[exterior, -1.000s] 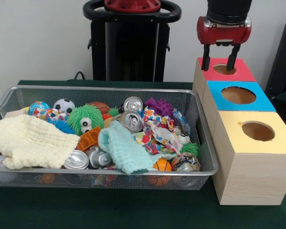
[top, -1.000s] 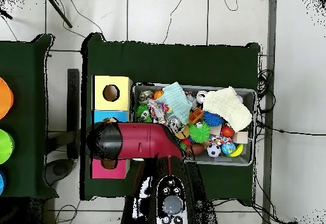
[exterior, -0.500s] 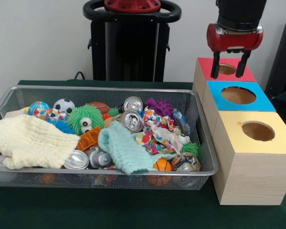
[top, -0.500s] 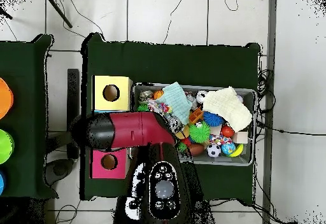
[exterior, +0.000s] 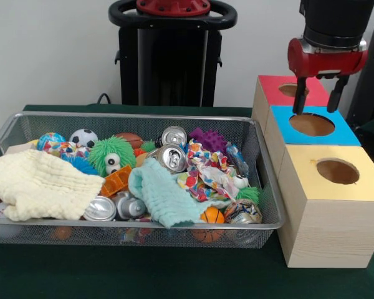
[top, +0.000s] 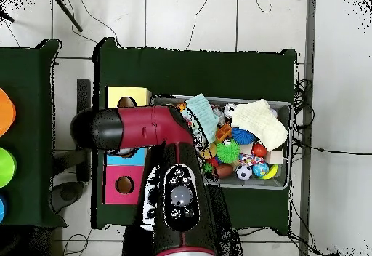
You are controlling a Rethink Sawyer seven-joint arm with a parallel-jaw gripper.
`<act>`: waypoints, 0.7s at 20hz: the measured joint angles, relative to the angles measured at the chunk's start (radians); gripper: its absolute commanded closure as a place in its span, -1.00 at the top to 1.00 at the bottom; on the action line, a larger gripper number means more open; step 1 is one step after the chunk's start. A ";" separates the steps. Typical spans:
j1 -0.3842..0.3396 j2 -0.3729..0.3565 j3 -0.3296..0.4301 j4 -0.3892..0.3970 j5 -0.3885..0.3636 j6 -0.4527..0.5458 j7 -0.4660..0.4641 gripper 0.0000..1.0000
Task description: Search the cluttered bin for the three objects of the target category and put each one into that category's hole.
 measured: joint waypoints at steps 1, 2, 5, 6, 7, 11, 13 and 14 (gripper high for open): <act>0.001 0.007 0.002 -0.020 0.000 0.008 0.000 1.00; 0.001 0.013 0.005 -0.035 0.000 0.015 0.000 1.00; 0.002 0.026 0.009 -0.071 0.000 0.030 0.000 1.00; 0.002 0.028 0.010 -0.076 0.000 0.031 0.000 1.00; 0.002 0.030 0.010 -0.082 0.000 0.033 0.000 1.00; 0.003 0.044 0.011 -0.119 0.000 0.036 0.000 1.00; 0.003 0.051 0.011 -0.132 0.000 0.036 0.000 1.00; 0.003 0.057 0.011 -0.141 -0.001 0.036 0.000 1.00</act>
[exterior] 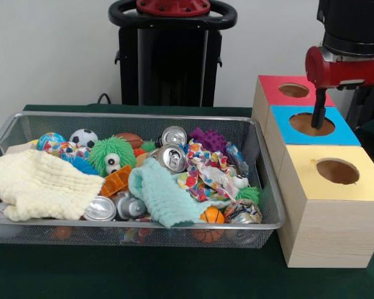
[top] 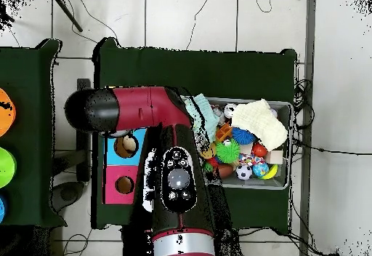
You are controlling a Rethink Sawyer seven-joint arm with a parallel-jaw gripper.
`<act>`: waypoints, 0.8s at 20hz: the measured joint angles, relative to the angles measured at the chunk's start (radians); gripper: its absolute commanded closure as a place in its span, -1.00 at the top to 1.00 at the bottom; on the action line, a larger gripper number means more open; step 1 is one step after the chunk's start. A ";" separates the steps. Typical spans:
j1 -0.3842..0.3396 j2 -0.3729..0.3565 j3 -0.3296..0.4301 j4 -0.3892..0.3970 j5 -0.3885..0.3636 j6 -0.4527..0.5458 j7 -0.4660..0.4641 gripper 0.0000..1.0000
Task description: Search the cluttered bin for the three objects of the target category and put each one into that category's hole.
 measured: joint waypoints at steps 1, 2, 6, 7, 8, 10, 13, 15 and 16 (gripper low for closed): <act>0.000 0.001 0.000 -0.002 0.000 0.000 0.000 1.00; 0.000 0.003 0.000 -0.004 0.000 0.000 0.000 1.00; 0.000 0.020 0.000 -0.038 0.000 0.024 0.000 1.00; 0.000 0.026 0.000 -0.049 0.000 0.034 0.000 1.00; 0.001 0.034 0.000 -0.066 0.000 0.049 0.000 1.00; 0.002 0.054 0.000 -0.109 0.000 0.085 0.000 1.00; 0.003 0.077 0.000 -0.152 -0.001 0.119 0.000 1.00; 0.005 0.093 0.000 -0.182 -0.001 0.138 0.000 1.00; 0.006 0.106 0.000 -0.206 0.000 0.152 0.000 1.00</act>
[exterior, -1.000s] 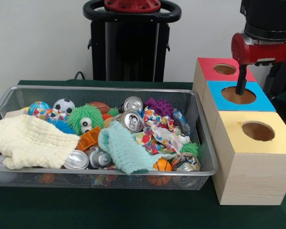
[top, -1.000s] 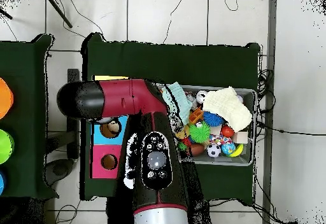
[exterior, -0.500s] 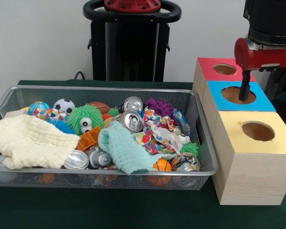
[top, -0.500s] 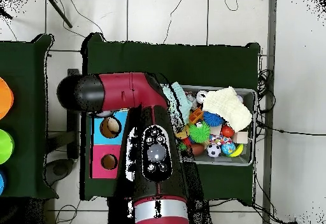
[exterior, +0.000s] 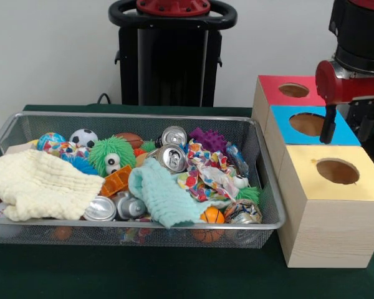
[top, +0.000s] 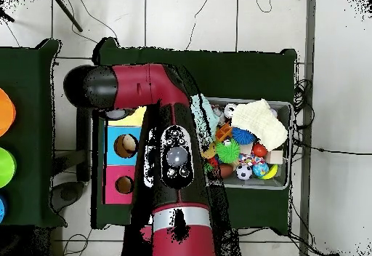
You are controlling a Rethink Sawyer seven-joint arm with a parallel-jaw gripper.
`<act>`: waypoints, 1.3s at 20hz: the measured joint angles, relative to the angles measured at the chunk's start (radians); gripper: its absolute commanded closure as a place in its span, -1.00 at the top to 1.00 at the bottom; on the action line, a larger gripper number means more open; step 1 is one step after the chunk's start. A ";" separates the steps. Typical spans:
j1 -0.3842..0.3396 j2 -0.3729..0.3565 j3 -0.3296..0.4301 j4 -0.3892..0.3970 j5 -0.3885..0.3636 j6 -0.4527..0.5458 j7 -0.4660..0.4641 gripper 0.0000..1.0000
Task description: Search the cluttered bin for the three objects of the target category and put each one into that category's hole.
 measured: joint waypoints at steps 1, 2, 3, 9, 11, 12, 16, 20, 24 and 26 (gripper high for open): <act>0.001 0.008 0.000 -0.014 0.000 0.006 0.000 1.00; 0.002 0.018 0.001 -0.034 0.000 0.014 0.000 1.00; 0.003 0.024 0.001 -0.043 0.000 0.017 0.000 1.00; 0.004 0.074 0.009 -0.127 -0.003 0.022 0.000 1.00; 0.004 0.081 0.011 -0.137 -0.003 0.022 0.000 1.00; 0.004 0.081 0.012 -0.137 -0.004 0.022 0.000 1.00; 0.003 0.072 0.012 -0.130 -0.005 0.022 0.000 1.00; 0.000 0.048 0.012 -0.101 -0.005 0.022 0.000 1.00; -0.004 0.013 0.012 -0.051 -0.006 0.017 0.000 1.00; -0.008 -0.009 0.012 -0.013 -0.006 0.005 0.000 1.00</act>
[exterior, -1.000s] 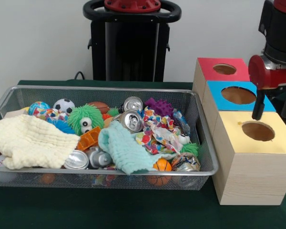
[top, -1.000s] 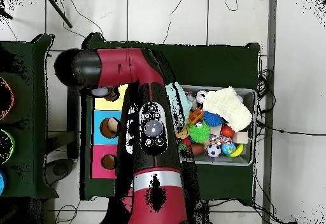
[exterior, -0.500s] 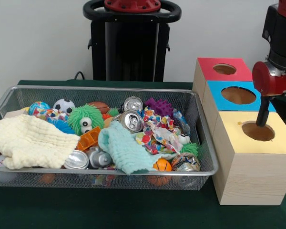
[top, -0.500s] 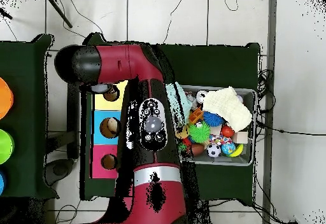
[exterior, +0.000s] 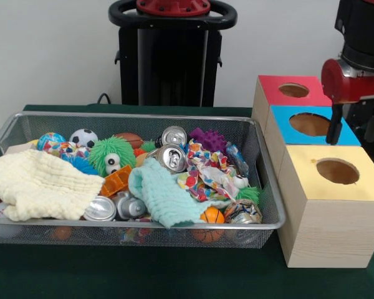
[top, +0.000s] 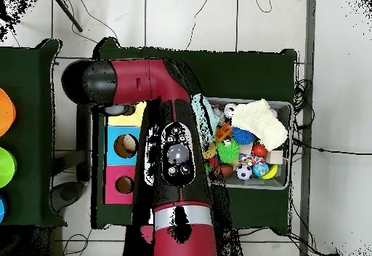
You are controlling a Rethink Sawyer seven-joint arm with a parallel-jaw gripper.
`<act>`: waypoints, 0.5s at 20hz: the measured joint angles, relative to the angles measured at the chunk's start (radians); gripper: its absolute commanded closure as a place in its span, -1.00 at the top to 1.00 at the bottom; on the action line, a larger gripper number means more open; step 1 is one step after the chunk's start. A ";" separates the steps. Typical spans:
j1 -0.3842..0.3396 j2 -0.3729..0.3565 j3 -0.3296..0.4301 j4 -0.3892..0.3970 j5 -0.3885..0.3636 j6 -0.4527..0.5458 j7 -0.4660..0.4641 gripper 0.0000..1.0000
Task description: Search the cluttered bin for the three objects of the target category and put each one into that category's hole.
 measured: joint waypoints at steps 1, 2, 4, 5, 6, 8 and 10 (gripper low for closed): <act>-0.002 -0.007 0.000 0.012 0.000 -0.005 0.000 1.00; -0.003 -0.012 0.000 0.021 0.000 -0.010 0.000 1.00; -0.008 -0.026 0.000 0.046 -0.001 -0.022 0.000 1.00; -0.011 -0.035 0.000 0.063 -0.001 -0.030 0.000 1.00; -0.013 -0.042 0.000 0.077 -0.001 -0.036 0.000 1.00; -0.016 -0.056 0.000 0.101 -0.002 -0.047 0.000 1.00; -0.019 -0.069 0.000 0.125 -0.002 -0.058 0.000 1.00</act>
